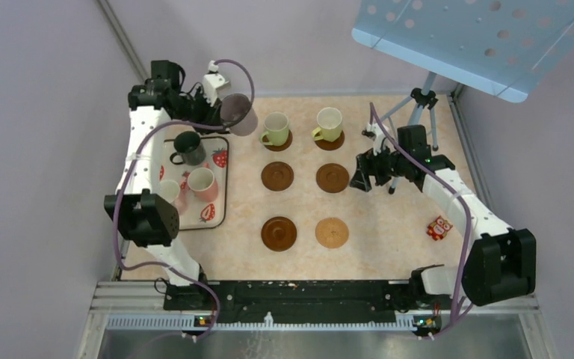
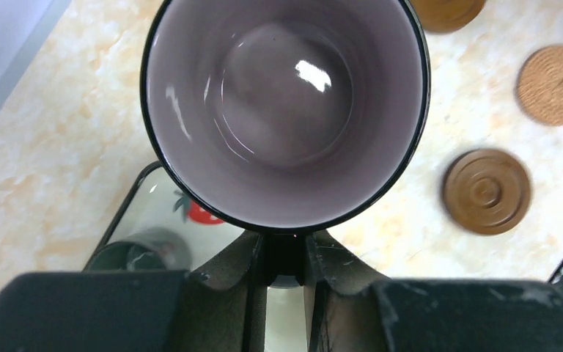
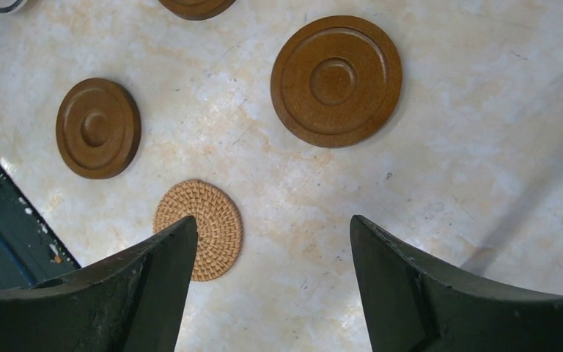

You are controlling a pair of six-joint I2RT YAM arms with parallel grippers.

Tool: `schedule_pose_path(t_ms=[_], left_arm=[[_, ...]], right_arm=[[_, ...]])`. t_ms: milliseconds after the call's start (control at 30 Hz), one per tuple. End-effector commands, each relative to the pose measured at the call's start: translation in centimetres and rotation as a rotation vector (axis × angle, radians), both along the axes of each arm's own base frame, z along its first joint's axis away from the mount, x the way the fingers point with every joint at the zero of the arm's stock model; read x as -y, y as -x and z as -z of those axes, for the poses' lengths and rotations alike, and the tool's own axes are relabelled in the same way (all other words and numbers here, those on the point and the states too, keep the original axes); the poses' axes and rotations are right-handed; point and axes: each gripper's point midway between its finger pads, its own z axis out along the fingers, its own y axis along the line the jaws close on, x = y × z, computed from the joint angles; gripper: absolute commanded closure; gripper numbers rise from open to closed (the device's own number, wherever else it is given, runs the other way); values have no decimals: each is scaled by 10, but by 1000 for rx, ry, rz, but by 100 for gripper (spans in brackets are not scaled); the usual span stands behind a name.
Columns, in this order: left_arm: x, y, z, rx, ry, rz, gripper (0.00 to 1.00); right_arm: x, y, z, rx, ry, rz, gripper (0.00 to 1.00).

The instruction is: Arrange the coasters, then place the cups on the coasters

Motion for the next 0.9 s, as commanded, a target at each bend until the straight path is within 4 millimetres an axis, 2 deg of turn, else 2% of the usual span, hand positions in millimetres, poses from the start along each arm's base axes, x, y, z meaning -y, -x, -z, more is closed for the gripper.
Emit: schedule_pose_path(t_ms=[0,167,300,433,633,867], left_arm=[[65,14,-47,96,116,-25,100],[147,32,-21,32,98,-28,100],[198,43,10,39,77,-33,100],[241,47,29,68,78,-33,100],[281,52,70,7,46,2,100],[295,40,101,-38,26,-37,100]], right_arm=[[15,-8,-8,67,32,97,24],[26,-17,0,56,73,179,22],[31,-20,6,53,90,212,22],[35,-22,10,60,109,234,22],[41,-24,13,70,130,258,22],[52,-30,15,82,169,317,22]])
